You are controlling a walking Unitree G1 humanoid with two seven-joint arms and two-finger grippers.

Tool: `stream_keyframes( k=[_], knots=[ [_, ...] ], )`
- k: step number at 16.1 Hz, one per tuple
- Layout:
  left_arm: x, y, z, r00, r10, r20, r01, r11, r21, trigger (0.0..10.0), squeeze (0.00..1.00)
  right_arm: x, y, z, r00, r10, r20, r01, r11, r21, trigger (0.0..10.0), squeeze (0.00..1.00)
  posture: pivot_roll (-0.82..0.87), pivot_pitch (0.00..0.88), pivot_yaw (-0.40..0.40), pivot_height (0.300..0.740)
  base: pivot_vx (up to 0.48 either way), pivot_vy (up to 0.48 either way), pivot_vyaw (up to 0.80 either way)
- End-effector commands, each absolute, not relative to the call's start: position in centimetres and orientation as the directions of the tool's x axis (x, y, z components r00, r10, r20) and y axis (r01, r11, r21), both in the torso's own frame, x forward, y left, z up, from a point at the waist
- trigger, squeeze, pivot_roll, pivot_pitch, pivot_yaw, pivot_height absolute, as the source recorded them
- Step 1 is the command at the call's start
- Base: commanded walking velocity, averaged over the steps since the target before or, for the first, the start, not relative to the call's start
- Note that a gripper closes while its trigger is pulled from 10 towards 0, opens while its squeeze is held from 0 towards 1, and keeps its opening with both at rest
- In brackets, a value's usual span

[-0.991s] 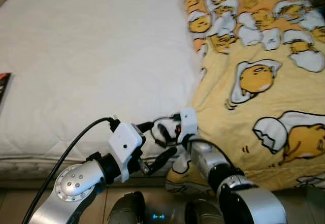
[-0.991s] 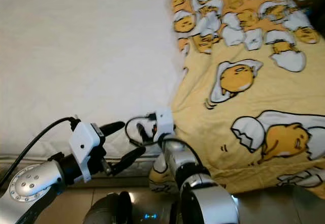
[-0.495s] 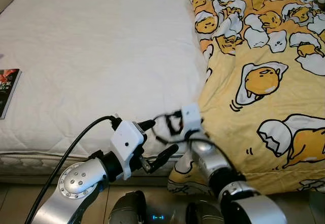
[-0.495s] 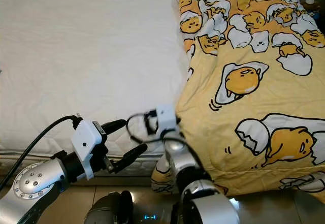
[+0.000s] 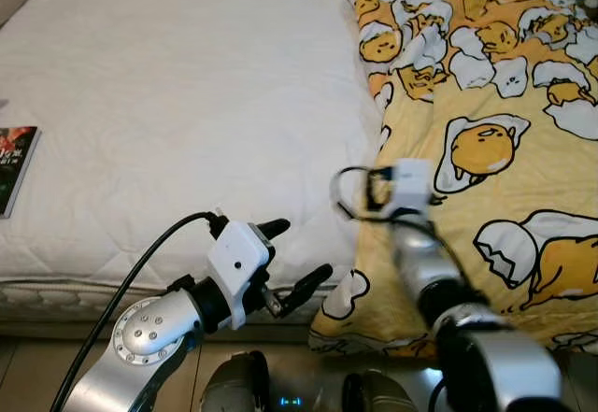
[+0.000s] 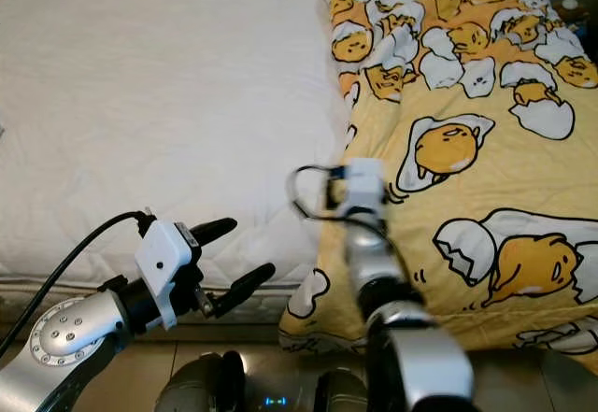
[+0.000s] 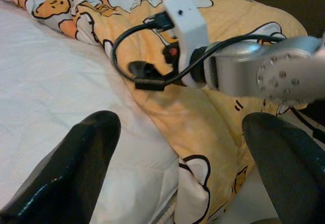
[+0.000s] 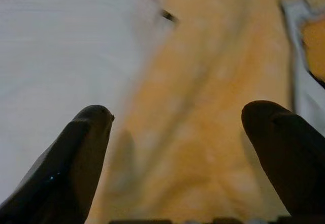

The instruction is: Clean up the room

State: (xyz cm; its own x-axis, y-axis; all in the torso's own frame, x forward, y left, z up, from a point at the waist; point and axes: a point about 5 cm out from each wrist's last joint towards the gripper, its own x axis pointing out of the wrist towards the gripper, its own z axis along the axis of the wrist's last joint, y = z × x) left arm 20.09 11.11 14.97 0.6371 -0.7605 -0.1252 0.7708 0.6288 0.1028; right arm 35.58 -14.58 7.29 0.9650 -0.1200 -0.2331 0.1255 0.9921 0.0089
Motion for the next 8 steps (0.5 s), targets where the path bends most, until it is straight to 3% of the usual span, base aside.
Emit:
stream_keyframes(
  k=[1, 4, 7, 8],
  knots=[
    [19.9, 11.1, 14.8, 0.632, -0.763, -0.135, 0.775, 0.623, 0.108, 10.0, 0.0, 35.1, -14.9, 6.1, 0.94, -0.131, -0.316, 0.154, 0.987, 0.05, 10.0, 0.0, 0.12, 0.169, 0.017, 0.714, 0.0, 0.0, 0.0],
    [19.9, 11.2, 15.0, 0.631, -0.763, -0.139, 0.776, 0.621, 0.115, 10.0, 0.0, 34.2, -15.3, 4.3, 0.892, -0.108, -0.44, 0.173, 0.979, 0.11, 10.0, 0.0, 0.13, 0.182, 0.016, 0.714, 0.0, 0.0, 0.0],
    [19.7, 11.2, 15.0, 0.629, -0.764, -0.145, 0.777, 0.617, 0.121, 10.0, 0.0, 33.3, -15.2, 2.9, 0.851, -0.051, -0.523, 0.103, 0.992, 0.07, 10.0, 0.0, 0.15, 0.194, 0.013, 0.714, 0.0, 0.0, 0.0],
    [19.6, 11.2, 15.0, 0.629, -0.763, -0.147, 0.777, 0.617, 0.122, 10.0, 0.0, 33.4, -14.9, 3.0, 0.85, -0.024, -0.526, 0.071, 0.995, 0.069, 4.9, 0.0, 0.15, 0.194, 0.013, 0.714, 0.0, 0.0, 0.0]
  ],
)
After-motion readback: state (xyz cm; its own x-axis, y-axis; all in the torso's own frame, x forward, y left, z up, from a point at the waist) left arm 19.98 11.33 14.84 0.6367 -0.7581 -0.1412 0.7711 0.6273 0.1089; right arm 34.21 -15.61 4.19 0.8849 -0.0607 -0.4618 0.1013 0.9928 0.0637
